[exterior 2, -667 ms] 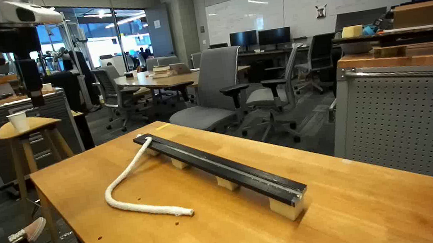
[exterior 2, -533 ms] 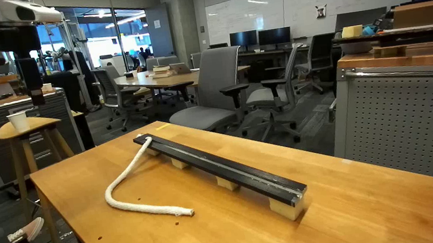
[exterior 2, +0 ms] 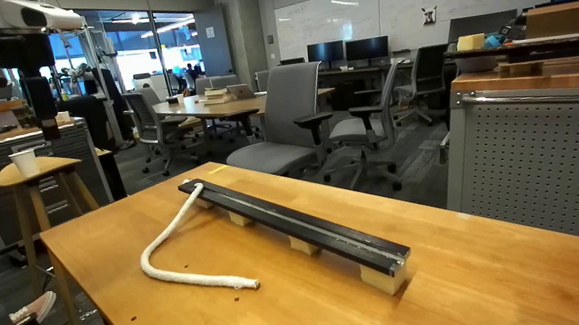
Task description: Pick up the rope and arrange it straight on the object
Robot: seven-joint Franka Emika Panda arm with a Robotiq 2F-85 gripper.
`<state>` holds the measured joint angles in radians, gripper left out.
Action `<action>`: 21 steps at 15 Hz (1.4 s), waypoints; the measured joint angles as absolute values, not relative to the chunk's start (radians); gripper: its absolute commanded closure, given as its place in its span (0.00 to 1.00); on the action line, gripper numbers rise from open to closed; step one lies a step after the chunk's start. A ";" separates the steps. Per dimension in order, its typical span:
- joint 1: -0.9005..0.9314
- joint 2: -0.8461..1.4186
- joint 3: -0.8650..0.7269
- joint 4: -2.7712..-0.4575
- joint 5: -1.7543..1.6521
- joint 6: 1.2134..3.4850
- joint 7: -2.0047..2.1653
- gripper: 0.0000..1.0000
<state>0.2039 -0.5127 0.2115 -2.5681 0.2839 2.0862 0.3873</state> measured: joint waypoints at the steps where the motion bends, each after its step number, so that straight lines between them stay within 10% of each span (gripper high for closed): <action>1: 0.204 -0.512 0.212 -2.570 0.284 2.086 0.388 0.00; 21: -0.117 -0.273 0.283 -2.596 -0.282 2.492 0.936 0.00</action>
<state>-0.1169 -0.2735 0.2832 -2.5956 -0.2815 2.4921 0.9360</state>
